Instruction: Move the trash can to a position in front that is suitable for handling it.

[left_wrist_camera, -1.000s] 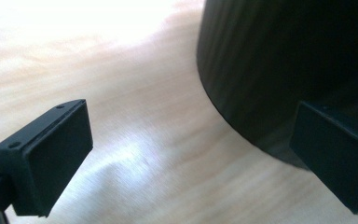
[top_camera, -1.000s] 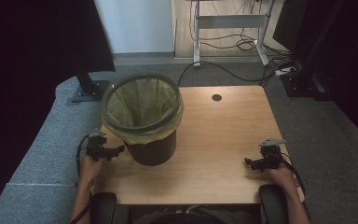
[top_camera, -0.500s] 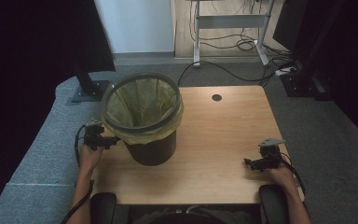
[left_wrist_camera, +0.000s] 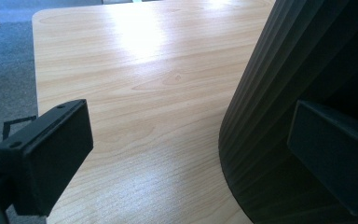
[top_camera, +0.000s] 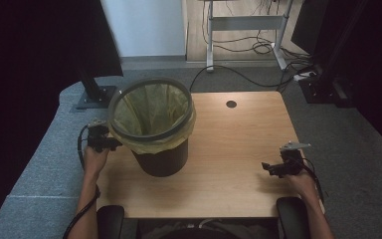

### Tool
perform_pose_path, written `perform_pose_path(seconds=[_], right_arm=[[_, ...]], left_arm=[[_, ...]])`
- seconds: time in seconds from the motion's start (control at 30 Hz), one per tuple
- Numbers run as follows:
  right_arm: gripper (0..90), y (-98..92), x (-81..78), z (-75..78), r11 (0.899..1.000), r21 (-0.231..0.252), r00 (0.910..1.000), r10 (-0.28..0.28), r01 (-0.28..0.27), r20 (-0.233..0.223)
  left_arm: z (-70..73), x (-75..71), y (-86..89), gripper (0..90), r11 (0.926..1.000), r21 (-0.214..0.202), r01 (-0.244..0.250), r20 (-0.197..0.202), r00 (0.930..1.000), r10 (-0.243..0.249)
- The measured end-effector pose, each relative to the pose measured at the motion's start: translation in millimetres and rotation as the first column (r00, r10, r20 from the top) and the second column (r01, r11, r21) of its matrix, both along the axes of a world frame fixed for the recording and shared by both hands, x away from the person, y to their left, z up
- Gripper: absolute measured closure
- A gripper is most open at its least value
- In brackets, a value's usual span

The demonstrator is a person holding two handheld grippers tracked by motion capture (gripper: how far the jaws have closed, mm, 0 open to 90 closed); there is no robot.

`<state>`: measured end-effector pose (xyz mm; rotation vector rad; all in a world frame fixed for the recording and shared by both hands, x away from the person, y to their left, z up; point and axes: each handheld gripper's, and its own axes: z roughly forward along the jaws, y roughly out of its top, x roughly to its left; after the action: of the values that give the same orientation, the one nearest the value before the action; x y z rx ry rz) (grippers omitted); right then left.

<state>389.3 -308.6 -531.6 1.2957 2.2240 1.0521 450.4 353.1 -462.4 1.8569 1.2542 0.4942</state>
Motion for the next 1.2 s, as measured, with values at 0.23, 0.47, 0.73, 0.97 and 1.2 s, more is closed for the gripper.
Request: perform_pose_path(seconds=[0.23,0.47,0.73,0.97,1.2], right_arm=[[0.0,1.7,5.2,14.6,0.999,0.027,0.9994,-0.031,0.03,0.017],[0.0,15.1,15.4,30.8,0.998,0.046,0.9978,-0.046,0.044,0.047],[0.0,28.2,24.7,40.1,0.998,0.046,0.9965,-0.051,0.048,0.066],[0.0,44.2,34.0,47.0,0.998,0.05,0.9961,-0.031,0.027,0.083],[0.0,59.0,41.7,51.9,0.999,0.045,0.9954,-0.011,0.007,0.095]], left_arm=[[-1.1,-1.6,-0.9,2.0,0.9999,-0.012,-0.001,0.009,1.0,0.001],[-1.1,0.7,-12.2,2.1,0.9993,-0.019,0.032,0.012,0.9994,-0.032],[2.0,6.7,-37.6,0.0,0.9952,0.005,0.097,0.008,0.9952,-0.097],[4.6,11.7,-70.8,0.0,0.9856,0.024,0.167,0.008,0.9858,-0.168],[5.8,16.2,-99.9,0.0,0.9742,0.029,0.224,0.005,0.9746,-0.224]])
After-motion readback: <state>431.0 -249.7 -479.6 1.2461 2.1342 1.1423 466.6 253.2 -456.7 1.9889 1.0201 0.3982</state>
